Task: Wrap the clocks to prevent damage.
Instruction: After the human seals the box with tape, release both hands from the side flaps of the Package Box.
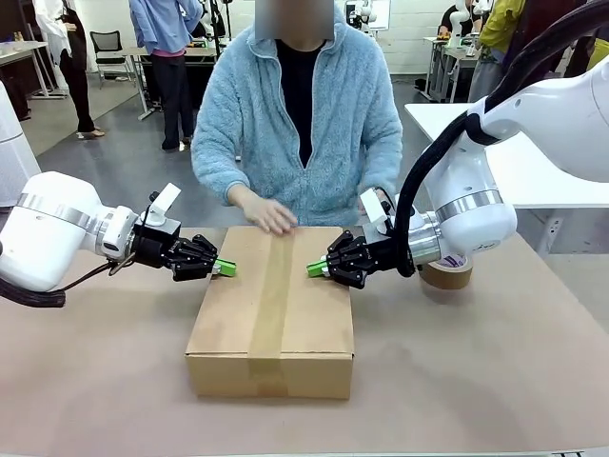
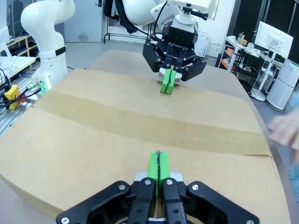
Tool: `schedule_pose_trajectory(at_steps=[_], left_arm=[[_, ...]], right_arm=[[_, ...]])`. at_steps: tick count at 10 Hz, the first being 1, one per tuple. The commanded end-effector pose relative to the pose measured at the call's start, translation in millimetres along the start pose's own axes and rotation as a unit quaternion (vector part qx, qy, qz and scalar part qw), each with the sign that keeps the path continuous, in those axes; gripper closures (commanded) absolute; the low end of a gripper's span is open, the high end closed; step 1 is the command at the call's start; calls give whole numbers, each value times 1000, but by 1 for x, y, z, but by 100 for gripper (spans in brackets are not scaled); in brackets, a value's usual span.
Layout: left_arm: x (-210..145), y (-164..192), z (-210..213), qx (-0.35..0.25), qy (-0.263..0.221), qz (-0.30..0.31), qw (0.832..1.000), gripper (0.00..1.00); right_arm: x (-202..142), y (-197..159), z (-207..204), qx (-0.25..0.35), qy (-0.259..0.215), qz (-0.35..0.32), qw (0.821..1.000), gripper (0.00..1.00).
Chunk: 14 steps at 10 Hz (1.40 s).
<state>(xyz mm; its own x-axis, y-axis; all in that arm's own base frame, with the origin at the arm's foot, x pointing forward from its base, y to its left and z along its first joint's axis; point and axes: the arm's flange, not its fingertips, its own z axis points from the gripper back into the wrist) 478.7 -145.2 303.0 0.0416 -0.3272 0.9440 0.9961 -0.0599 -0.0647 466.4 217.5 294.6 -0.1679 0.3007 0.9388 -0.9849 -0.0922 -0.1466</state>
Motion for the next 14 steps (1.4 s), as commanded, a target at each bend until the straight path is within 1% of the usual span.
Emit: schedule_pose_trajectory(at_steps=[1, 5, 6, 7, 8, 9, 10, 12, 13, 14], left_arm=[[-2, 0, -2, 2, 4, 0, 1000, 100], [-2, 0, -2, 2, 4, 0, 1000, 100], [0, 0, 0, 0, 0, 0, 1000, 100], [26, -5, 12, -14, 34, -26, 999, 100], [60, -6, 29, -61, 41, -30, 997, 100], [85, -14, 43, -74, 42, -43, 996, 100], [108, -26, 59, -68, 76, -53, 993, 100], [148, -52, 97, -49, 140, -61, 987, 100], [163, -71, 115, -34, 183, -59, 981, 100], [175, -83, 130, -21, 218, -59, 974, 100]], right_arm=[[-5, 1, -2, -1, 5, -4, 1000, 99], [-5, 1, -2, -1, 5, -4, 1000, 99], [0, 0, 0, 0, 0, 0, 1000, 99], [21, -1, 6, -7, 27, -10, 1000, 99], [49, -2, 23, -8, 57, -5, 998, 99], [73, 2, 41, -9, 82, -8, 997, 99], [98, 11, 60, -20, 117, -12, 993, 99], [145, 40, 104, -27, 188, -58, 980, 99], [172, 60, 128, -36, 216, -81, 972, 99], [194, 75, 149, -53, 235, -108, 965, 99]])
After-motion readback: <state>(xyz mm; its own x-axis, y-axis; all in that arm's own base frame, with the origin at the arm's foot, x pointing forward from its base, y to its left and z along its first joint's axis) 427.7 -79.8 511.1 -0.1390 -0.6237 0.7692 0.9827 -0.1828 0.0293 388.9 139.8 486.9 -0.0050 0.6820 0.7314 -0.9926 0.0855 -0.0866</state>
